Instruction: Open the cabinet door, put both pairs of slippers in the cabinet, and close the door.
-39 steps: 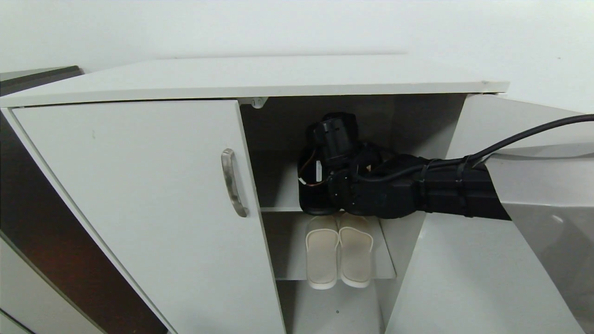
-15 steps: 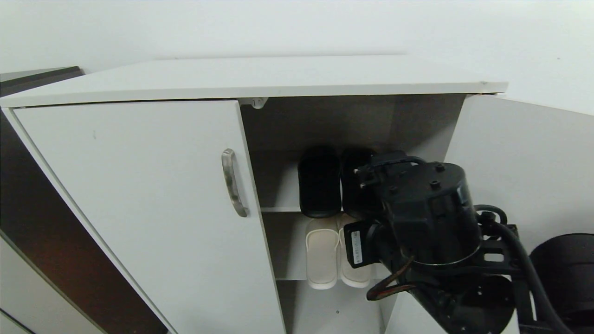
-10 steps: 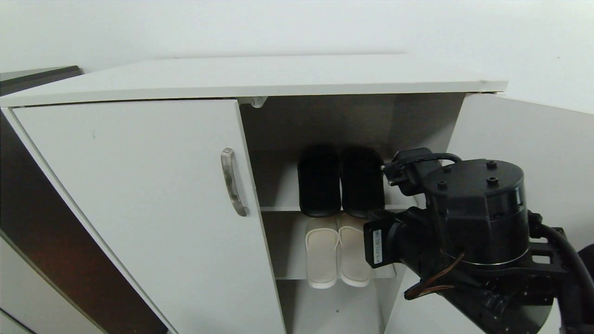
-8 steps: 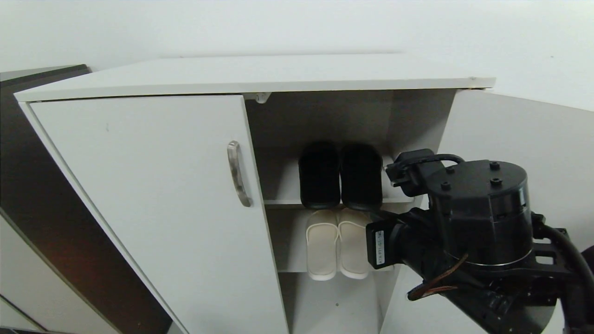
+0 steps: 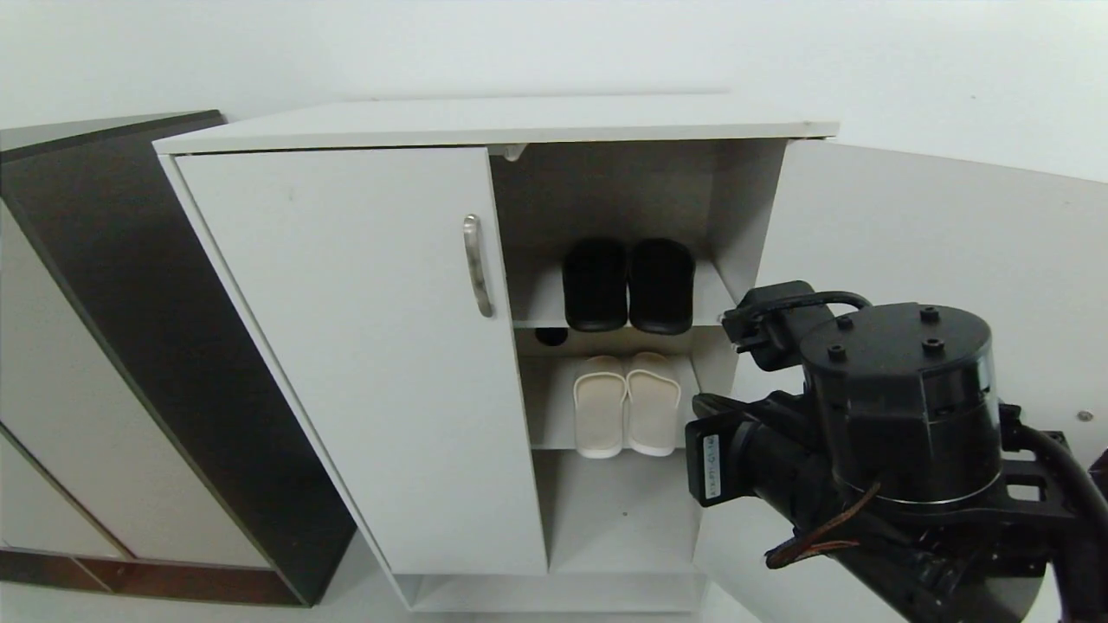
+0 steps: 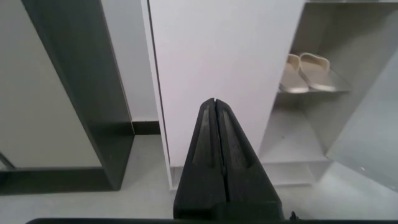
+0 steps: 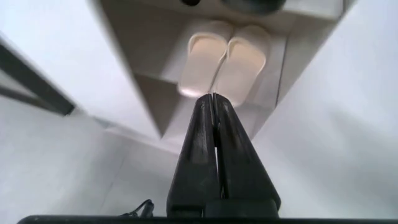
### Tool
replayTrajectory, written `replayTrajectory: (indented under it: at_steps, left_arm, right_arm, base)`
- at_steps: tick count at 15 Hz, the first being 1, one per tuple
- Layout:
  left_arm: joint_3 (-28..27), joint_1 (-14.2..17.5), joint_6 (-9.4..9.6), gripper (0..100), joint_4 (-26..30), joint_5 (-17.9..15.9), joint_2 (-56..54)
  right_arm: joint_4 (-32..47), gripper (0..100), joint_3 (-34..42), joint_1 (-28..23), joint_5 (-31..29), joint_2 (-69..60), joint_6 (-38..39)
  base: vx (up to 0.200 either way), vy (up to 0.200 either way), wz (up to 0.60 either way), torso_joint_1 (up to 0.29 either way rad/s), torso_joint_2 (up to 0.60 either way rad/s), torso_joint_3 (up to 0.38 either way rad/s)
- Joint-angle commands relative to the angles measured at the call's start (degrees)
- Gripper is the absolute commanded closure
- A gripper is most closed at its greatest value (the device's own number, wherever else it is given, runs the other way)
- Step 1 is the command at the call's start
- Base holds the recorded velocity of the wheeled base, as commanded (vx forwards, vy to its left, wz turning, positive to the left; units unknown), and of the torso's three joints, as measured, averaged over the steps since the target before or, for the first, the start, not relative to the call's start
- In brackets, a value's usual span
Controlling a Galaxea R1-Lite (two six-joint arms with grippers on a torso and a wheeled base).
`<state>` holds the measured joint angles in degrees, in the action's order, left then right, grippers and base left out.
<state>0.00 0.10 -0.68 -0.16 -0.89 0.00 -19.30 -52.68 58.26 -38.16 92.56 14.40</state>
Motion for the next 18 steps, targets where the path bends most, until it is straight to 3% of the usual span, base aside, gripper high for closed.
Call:
replayTrajectory:
  at_steps: [1, 9, 18]
  left_arm:
    - [0.0, 0.0, -0.02, 100, 0.0, 0.0, 0.0]
    - [0.0, 0.0, -0.02, 100, 0.0, 0.0, 0.0]
    - [0.0, 0.0, -0.11, 100, 0.0, 0.1, 0.0]
  right_arm:
    - [-0.2, 100, 0.6, 0.0, 0.1, 0.3, 0.1]
    - [-3.6, 100, 2.7, 0.2, 0.2, 0.4, -1.2]
    - [-3.6, 100, 3.6, 0.1, 0.6, 1.1, -1.1]
  base:
    - [-0.200, 0.000, 0.00, 0.002, 0.00, 0.002]
    - [-0.200, 0.000, 0.00, 0.002, 0.00, 0.003]
    - [0.000, 0.000, 0.00, 0.000, 0.00, 0.000]
